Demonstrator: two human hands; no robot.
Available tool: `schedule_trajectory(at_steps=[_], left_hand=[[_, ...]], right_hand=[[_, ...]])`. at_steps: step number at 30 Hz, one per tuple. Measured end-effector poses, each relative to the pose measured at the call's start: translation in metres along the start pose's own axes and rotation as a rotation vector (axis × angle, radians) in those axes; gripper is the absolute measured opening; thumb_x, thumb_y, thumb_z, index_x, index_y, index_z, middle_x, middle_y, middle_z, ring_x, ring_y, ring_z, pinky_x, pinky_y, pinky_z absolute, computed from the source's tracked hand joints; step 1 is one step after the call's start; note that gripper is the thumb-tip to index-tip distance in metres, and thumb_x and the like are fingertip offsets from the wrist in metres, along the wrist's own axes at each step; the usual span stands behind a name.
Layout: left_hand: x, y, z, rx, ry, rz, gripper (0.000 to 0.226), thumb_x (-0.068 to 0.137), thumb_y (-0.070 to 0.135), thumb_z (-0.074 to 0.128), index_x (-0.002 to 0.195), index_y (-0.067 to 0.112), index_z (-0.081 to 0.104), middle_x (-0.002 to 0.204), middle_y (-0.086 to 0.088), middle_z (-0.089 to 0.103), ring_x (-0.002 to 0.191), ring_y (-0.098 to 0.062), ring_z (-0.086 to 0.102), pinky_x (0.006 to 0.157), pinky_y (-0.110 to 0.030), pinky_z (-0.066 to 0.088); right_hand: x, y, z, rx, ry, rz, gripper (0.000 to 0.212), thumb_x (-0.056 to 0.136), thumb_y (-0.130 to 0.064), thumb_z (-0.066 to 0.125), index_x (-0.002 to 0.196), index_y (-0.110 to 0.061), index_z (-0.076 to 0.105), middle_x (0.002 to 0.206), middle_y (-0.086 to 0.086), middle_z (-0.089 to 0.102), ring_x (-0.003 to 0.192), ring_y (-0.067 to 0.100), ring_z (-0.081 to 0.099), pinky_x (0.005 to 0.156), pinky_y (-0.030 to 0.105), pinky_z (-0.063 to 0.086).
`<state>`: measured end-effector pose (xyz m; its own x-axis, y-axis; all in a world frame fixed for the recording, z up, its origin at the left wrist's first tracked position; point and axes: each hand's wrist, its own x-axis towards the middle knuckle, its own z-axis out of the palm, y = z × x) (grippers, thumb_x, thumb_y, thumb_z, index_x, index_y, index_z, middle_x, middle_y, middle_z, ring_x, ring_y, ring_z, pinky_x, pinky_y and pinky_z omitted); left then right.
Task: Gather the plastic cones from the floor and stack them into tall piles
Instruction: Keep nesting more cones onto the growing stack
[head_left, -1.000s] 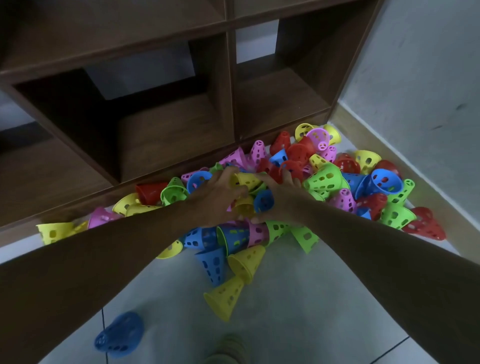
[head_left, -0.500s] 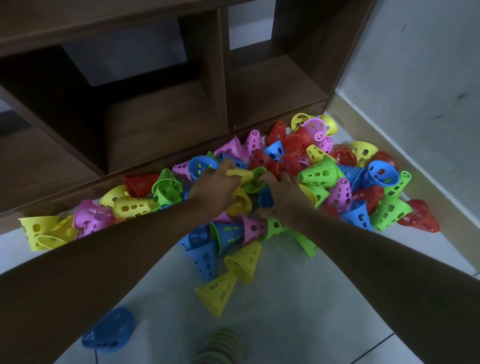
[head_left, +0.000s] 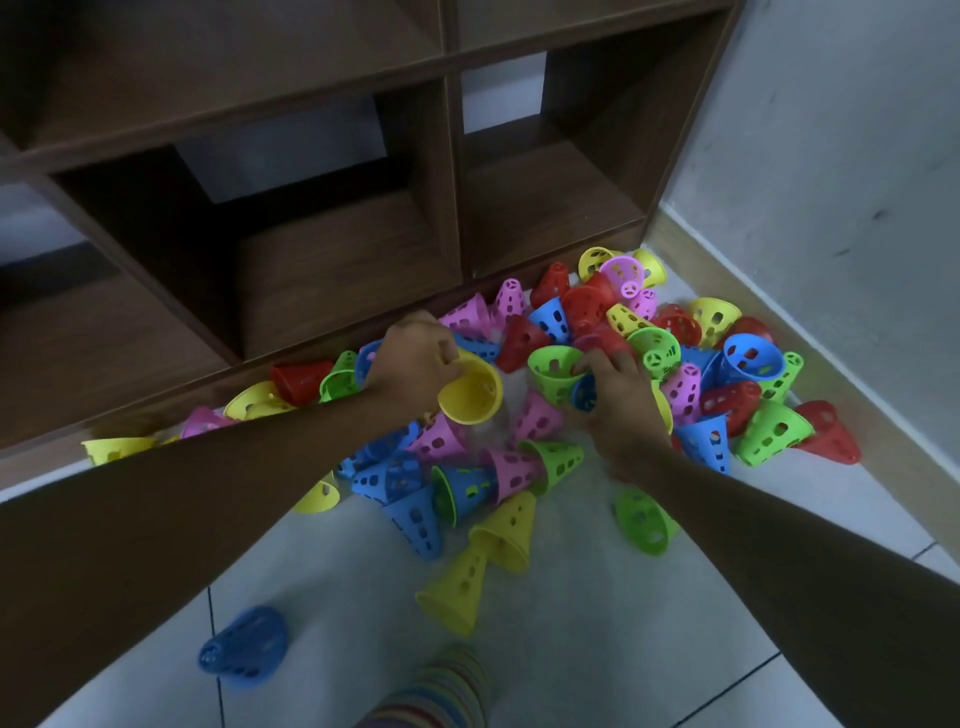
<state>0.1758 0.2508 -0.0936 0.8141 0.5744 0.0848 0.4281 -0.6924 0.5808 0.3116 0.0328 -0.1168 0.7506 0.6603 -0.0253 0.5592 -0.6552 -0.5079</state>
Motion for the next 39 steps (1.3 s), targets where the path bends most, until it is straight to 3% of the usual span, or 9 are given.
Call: schedule_trajectory(at_steps=[6,11,14,17,20,26,31,35,39], left_hand=[[-0.01,0.025,-0.046,0.033,-0.012,0.037,0.018,0.076,0.02,0.088,0.072,0.012,0.072,0.089,-0.001,0.065,0.077,-0.012,0.057,0.07,-0.028,0.042],[-0.022,0.049,-0.099,0.069,0.013,0.084,0.021,0.074,0.024,0.089,0.068,0.015,0.071,0.08,0.006,0.063,0.067,0.001,0.053,0.065,-0.022,0.035],[-0.036,0.065,-0.14,0.114,0.02,0.14,0.022,0.073,0.027,0.09,0.069,0.016,0.072,0.079,0.005,0.063,0.065,0.001,0.053,0.067,-0.024,0.036],[-0.053,0.085,-0.187,0.137,0.045,0.196,0.024,0.071,0.029,0.091,0.067,0.017,0.071,0.076,0.006,0.062,0.065,-0.003,0.053,0.066,-0.028,0.041],[-0.075,0.106,-0.234,0.112,0.144,0.236,0.025,0.071,0.031,0.091,0.066,0.018,0.07,0.077,0.009,0.063,0.065,-0.005,0.056,0.063,-0.025,0.045],[-0.122,0.141,-0.309,0.071,0.244,0.315,0.021,0.071,0.034,0.089,0.071,0.021,0.073,0.083,0.009,0.066,0.07,-0.006,0.06,0.061,-0.018,0.044],[-0.166,0.158,-0.346,-0.069,0.252,0.345,0.023,0.067,0.037,0.09,0.068,0.024,0.071,0.088,0.006,0.069,0.071,-0.015,0.065,0.066,-0.04,0.057],[-0.193,0.161,-0.354,-0.161,0.271,0.347,0.03,0.062,0.047,0.085,0.069,0.02,0.073,0.091,0.005,0.07,0.076,-0.025,0.067,0.072,-0.052,0.057],[-0.205,0.163,-0.357,-0.242,0.285,0.355,0.033,0.061,0.049,0.083,0.071,0.019,0.073,0.094,0.004,0.07,0.081,-0.026,0.069,0.076,-0.055,0.057]], right_hand=[[-0.008,-0.018,-0.021,0.151,0.019,0.01,0.053,0.074,-0.022,0.085,0.117,-0.023,0.054,0.128,0.006,0.046,0.116,0.028,0.045,0.097,0.043,0.049],[-0.015,-0.051,-0.054,0.216,0.069,-0.071,0.046,0.074,-0.024,0.086,0.106,-0.028,0.053,0.114,0.006,0.049,0.102,0.027,0.052,0.089,0.037,0.051],[-0.027,-0.075,-0.081,0.247,0.083,-0.124,0.044,0.076,-0.025,0.086,0.101,-0.03,0.05,0.104,0.004,0.05,0.092,0.021,0.052,0.08,0.03,0.048],[-0.041,-0.099,-0.112,0.269,0.097,-0.184,0.041,0.075,-0.03,0.087,0.097,-0.027,0.053,0.099,0.003,0.054,0.083,0.015,0.051,0.066,0.011,0.038],[-0.06,-0.125,-0.145,0.258,0.099,-0.242,0.038,0.077,-0.034,0.086,0.096,-0.026,0.053,0.095,0.001,0.055,0.081,0.013,0.051,0.065,0.006,0.037],[-0.097,-0.171,-0.206,0.297,0.089,-0.32,0.037,0.077,-0.041,0.084,0.092,-0.028,0.052,0.093,0.005,0.059,0.078,0.015,0.054,0.067,0.023,0.041],[-0.154,-0.191,-0.249,0.195,0.001,-0.388,0.044,0.07,-0.063,0.077,0.095,-0.035,0.054,0.093,-0.004,0.061,0.082,0.014,0.06,0.072,0.032,0.052],[-0.194,-0.205,-0.272,0.012,-0.075,-0.459,0.039,0.075,-0.046,0.082,0.099,-0.036,0.053,0.1,-0.006,0.055,0.087,0.006,0.054,0.07,0.008,0.04],[-0.21,-0.215,-0.282,-0.134,-0.115,-0.536,0.044,0.076,-0.043,0.083,0.109,-0.031,0.055,0.107,-0.005,0.053,0.095,0.011,0.054,0.078,0.012,0.043]])
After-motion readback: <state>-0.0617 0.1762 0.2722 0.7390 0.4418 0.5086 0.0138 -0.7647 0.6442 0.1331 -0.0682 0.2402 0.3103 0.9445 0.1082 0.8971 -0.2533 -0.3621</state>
